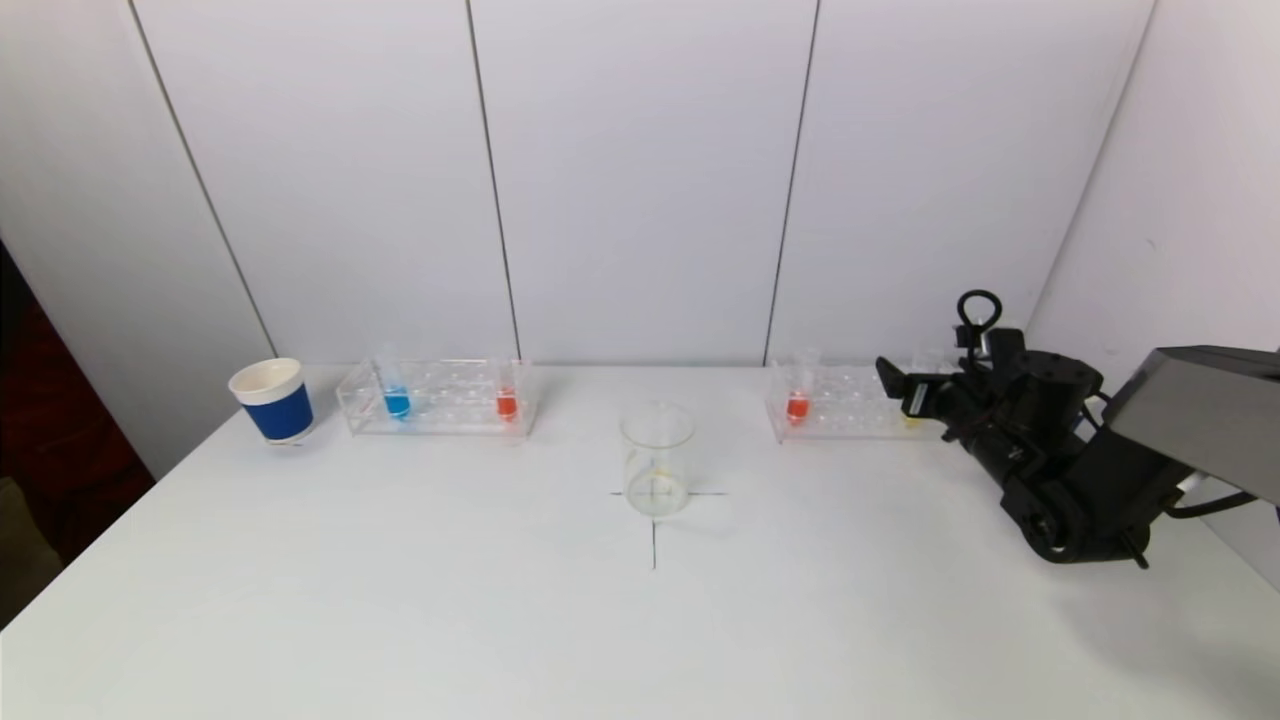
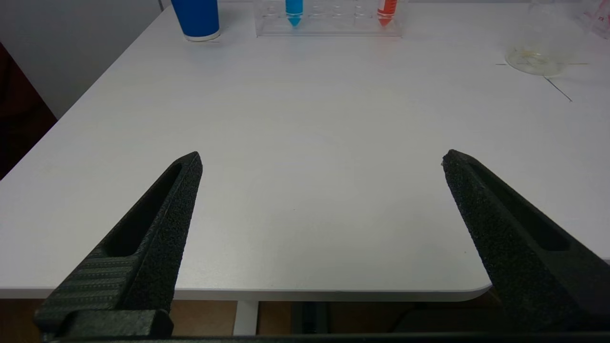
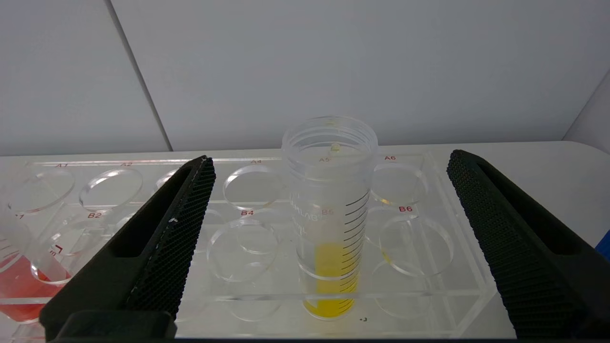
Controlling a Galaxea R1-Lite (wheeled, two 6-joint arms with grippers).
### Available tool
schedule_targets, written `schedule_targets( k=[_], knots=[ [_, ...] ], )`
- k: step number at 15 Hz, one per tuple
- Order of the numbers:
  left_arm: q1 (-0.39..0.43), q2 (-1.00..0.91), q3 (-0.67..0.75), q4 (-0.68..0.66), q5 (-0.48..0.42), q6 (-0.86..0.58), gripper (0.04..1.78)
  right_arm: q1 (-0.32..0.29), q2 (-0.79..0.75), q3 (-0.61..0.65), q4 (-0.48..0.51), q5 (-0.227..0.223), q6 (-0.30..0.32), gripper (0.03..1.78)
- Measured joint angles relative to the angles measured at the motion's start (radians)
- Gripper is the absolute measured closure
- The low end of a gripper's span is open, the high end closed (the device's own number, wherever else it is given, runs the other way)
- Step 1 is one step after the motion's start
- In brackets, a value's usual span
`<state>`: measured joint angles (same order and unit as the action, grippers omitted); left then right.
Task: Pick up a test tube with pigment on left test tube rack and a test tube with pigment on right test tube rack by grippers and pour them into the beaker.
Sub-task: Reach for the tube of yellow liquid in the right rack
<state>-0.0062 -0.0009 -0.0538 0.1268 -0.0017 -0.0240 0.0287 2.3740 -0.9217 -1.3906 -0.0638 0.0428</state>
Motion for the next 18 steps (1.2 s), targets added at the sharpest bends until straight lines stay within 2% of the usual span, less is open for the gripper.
schedule_targets(
  k=[5,7,10,15,18],
  knots=[
    [0.000,0.000,0.000,0.000,0.000,0.000,0.06,0.000,0.004,-0.003,-0.003,0.000,0.000,0.04],
    [0.000,0.000,0.000,0.000,0.000,0.000,0.06,0.000,0.004,-0.003,-0.002,0.000,0.000,0.12],
    [0.000,0.000,0.000,0.000,0.000,0.000,0.06,0.000,0.004,-0.003,-0.001,0.000,-0.001,0.41],
    [0.000,0.000,0.000,0.000,0.000,0.000,0.06,0.000,0.004,-0.005,0.002,0.000,-0.002,1.26],
    [0.000,0.000,0.000,0.000,0.000,0.000,0.06,0.000,0.005,-0.005,0.002,0.000,-0.002,1.34]
  ],
)
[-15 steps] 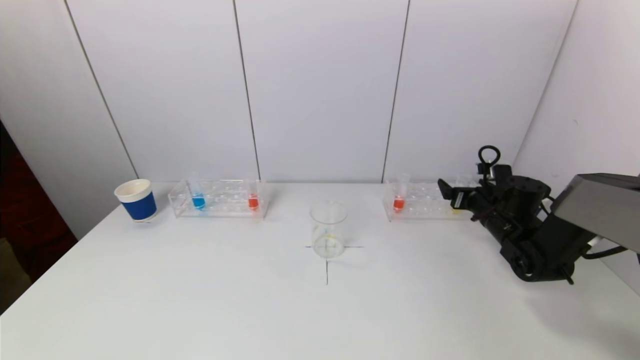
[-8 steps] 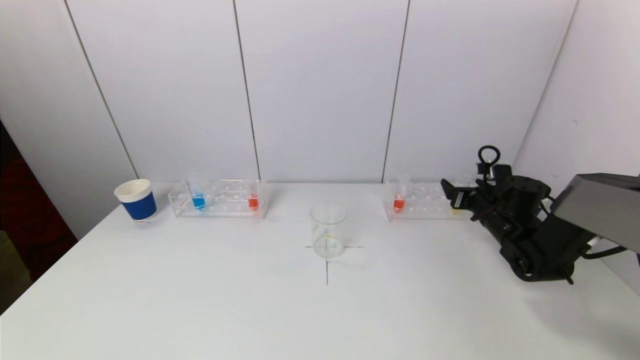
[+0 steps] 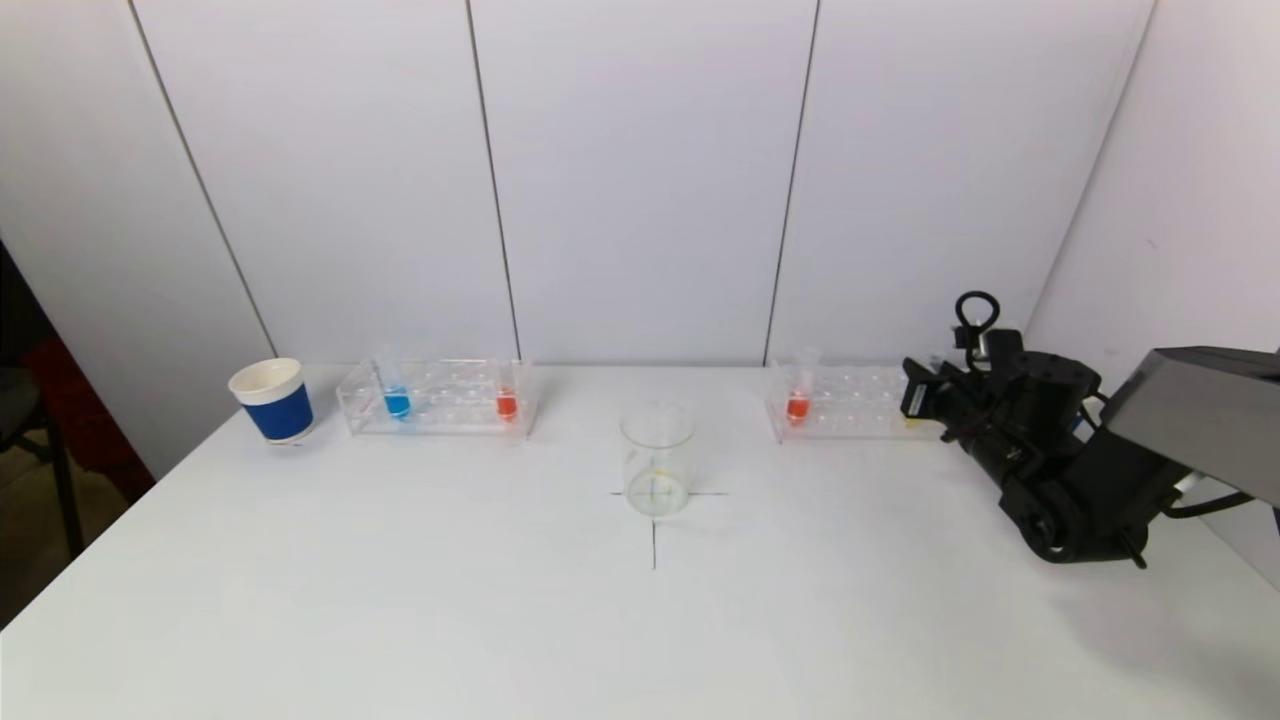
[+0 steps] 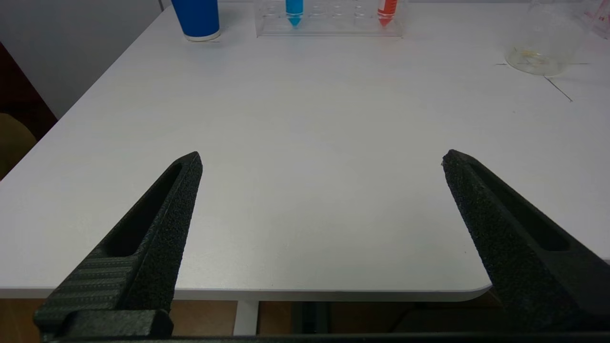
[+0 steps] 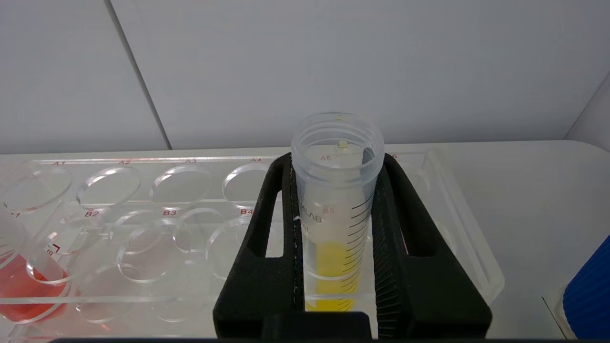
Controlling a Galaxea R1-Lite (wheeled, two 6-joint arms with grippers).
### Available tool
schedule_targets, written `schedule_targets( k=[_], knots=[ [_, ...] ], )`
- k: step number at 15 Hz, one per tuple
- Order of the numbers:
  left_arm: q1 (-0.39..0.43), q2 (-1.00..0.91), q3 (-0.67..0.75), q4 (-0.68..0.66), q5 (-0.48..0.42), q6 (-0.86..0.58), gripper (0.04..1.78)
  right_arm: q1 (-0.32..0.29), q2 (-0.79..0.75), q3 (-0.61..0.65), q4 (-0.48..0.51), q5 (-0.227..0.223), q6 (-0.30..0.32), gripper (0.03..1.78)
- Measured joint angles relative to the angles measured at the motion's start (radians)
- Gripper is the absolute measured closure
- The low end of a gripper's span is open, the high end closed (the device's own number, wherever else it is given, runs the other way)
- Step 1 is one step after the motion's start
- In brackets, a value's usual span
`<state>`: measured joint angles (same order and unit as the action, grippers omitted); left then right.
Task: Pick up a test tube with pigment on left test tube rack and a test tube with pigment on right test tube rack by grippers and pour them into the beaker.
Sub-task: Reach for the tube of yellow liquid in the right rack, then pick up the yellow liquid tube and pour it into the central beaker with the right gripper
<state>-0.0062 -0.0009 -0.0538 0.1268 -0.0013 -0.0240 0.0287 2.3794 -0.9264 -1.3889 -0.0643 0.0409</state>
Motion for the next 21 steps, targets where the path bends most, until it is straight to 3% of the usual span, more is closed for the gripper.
schedule_targets(
  k=[12,21],
  knots=[
    [0.000,0.000,0.000,0.000,0.000,0.000,0.06,0.002,-0.037,0.016,0.014,-0.006,-0.003,1.34],
    [0.000,0.000,0.000,0.000,0.000,0.000,0.06,0.001,-0.169,0.020,0.132,-0.008,-0.006,1.34]
  ],
)
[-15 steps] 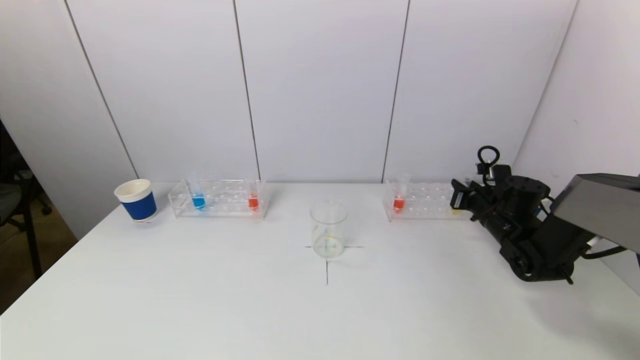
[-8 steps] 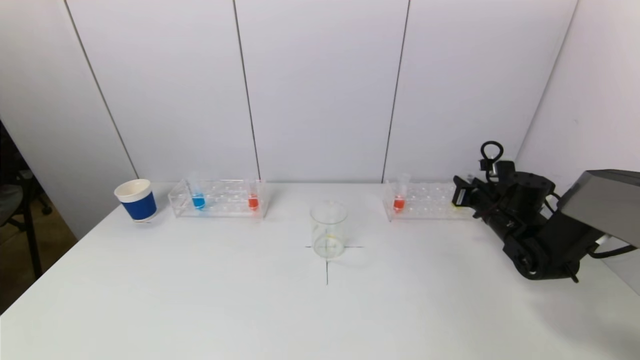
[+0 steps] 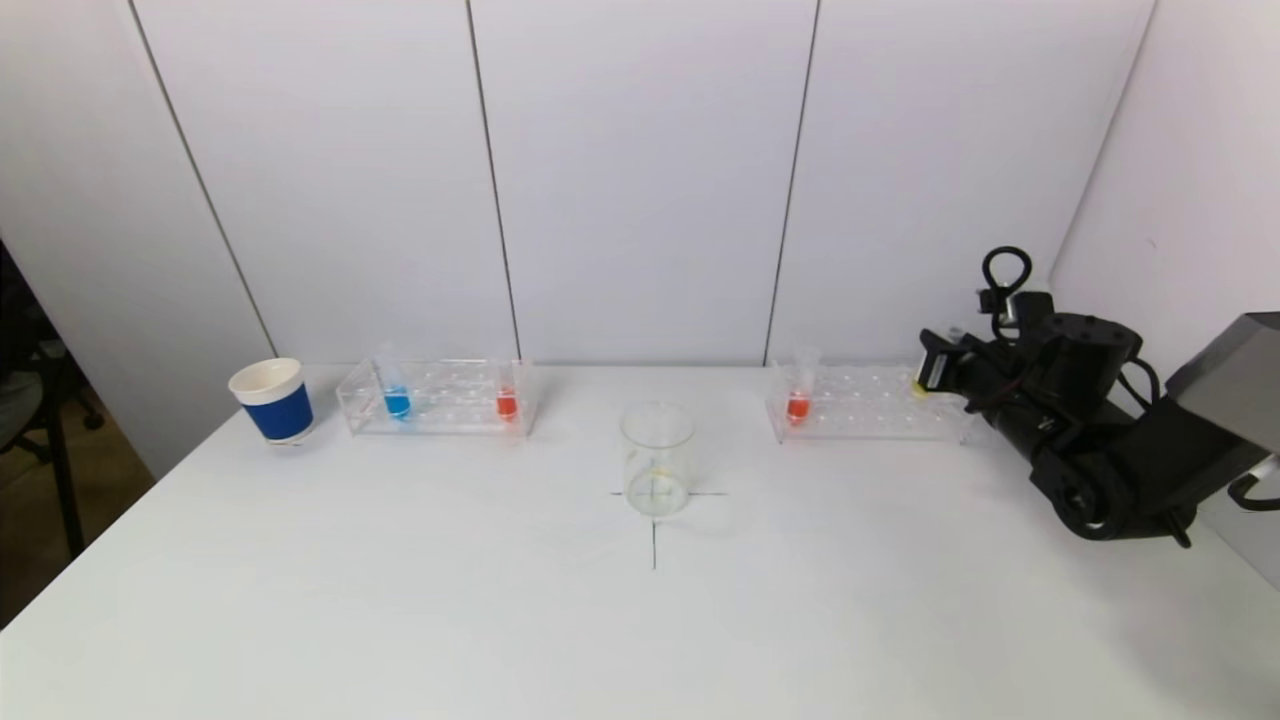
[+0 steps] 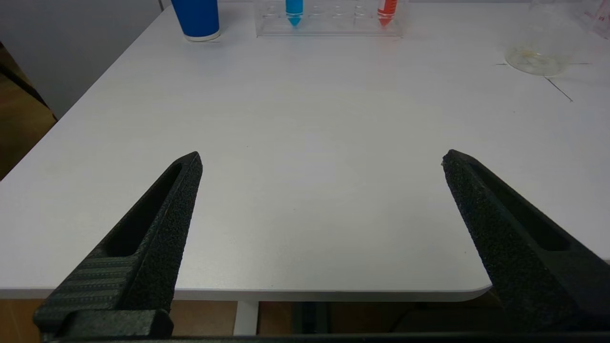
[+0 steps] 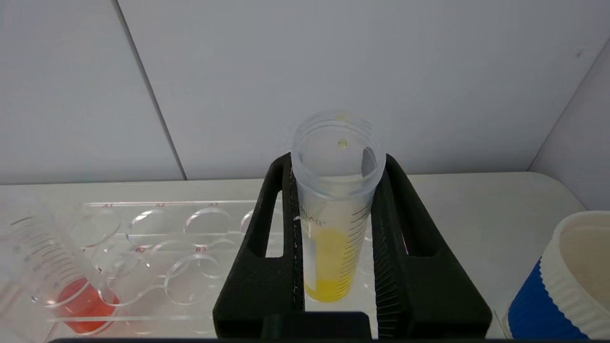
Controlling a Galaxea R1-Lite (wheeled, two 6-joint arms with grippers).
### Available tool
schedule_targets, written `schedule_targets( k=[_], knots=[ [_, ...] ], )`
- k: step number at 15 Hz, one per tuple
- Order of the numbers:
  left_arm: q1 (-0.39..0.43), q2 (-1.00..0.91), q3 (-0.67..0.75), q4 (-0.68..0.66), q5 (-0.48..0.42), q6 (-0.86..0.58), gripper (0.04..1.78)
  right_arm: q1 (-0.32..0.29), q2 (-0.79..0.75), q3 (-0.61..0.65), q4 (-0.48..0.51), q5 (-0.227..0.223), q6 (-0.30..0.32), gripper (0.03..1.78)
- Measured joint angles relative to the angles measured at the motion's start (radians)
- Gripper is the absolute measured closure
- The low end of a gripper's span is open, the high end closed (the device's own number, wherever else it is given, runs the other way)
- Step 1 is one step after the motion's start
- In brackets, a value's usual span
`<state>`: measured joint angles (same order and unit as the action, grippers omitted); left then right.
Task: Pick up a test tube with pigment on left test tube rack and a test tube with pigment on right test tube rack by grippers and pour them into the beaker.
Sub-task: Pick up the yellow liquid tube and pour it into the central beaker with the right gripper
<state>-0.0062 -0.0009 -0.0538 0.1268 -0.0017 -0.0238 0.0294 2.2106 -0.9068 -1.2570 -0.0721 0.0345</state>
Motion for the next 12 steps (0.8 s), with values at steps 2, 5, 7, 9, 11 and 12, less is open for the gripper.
schedule_targets(
  k=[2,5,7,9,11,12],
  knots=[
    [0.000,0.000,0.000,0.000,0.000,0.000,0.06,0.004,-0.037,-0.008,0.040,0.000,0.000,1.34],
    [0.000,0.000,0.000,0.000,0.000,0.000,0.06,0.007,-0.100,-0.020,0.106,0.000,-0.003,1.34],
    [0.000,0.000,0.000,0.000,0.000,0.000,0.06,0.007,-0.147,-0.026,0.153,0.002,-0.005,1.34],
    [0.000,0.000,0.000,0.000,0.000,0.000,0.06,0.010,-0.206,-0.036,0.222,0.006,-0.010,1.34],
    [0.000,0.000,0.000,0.000,0.000,0.000,0.06,0.011,-0.266,-0.051,0.290,0.012,-0.020,1.34],
    [0.000,0.000,0.000,0.000,0.000,0.000,0.06,0.015,-0.297,-0.060,0.333,0.016,-0.026,1.34]
  ],
)
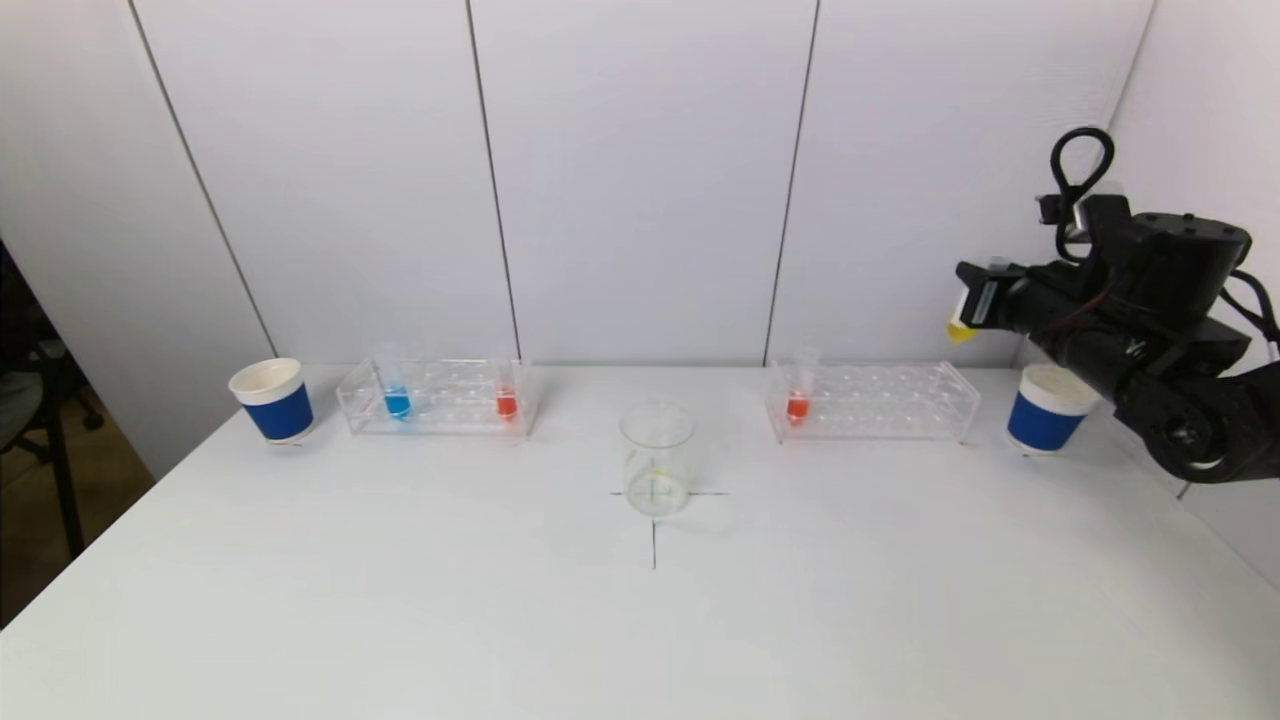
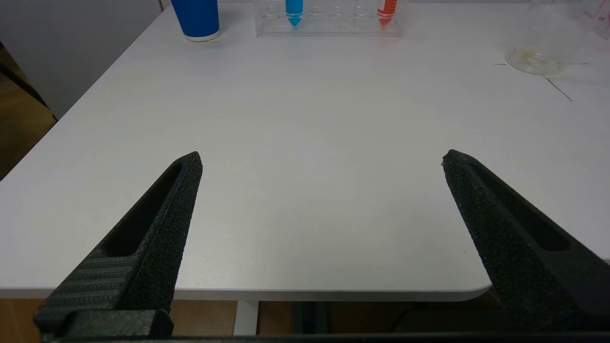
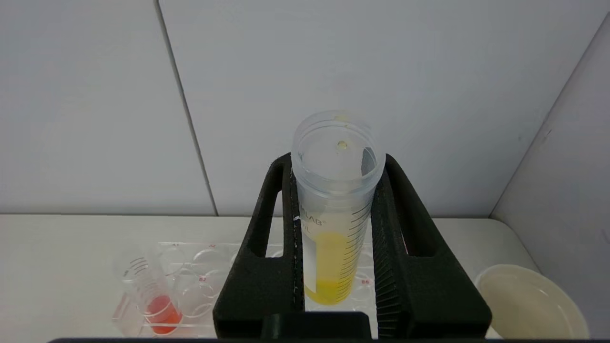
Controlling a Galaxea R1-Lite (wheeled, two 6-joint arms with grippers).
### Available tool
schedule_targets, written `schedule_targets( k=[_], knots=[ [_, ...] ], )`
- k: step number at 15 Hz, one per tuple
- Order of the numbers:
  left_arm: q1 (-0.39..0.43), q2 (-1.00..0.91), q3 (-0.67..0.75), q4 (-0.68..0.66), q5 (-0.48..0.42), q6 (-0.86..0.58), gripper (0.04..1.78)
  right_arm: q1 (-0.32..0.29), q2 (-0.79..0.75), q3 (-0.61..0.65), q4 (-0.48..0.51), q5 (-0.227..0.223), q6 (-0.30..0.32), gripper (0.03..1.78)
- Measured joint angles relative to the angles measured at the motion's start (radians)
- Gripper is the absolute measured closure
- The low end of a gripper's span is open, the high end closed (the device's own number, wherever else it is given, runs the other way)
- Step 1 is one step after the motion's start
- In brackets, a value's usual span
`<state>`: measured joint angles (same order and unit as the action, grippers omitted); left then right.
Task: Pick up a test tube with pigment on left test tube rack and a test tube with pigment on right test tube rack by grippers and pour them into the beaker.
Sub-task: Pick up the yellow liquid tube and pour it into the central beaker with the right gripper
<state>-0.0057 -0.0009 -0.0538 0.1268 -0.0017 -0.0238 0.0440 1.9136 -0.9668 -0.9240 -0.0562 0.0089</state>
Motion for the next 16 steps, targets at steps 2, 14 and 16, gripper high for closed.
schedule_targets(
  k=[2,14,16],
  knots=[
    [0.000,0.000,0.000,0.000,0.000,0.000,0.06,0.009,-0.056,-0.026,0.076,0.003,-0.011,1.34],
    [0.000,0.000,0.000,0.000,0.000,0.000,0.06,0.109,-0.282,-0.229,0.458,0.142,-0.016,1.34],
    [0.000,0.000,0.000,0.000,0.000,0.000,0.06,0.111,-0.285,-0.249,0.499,0.184,-0.032,1.34]
  ],
)
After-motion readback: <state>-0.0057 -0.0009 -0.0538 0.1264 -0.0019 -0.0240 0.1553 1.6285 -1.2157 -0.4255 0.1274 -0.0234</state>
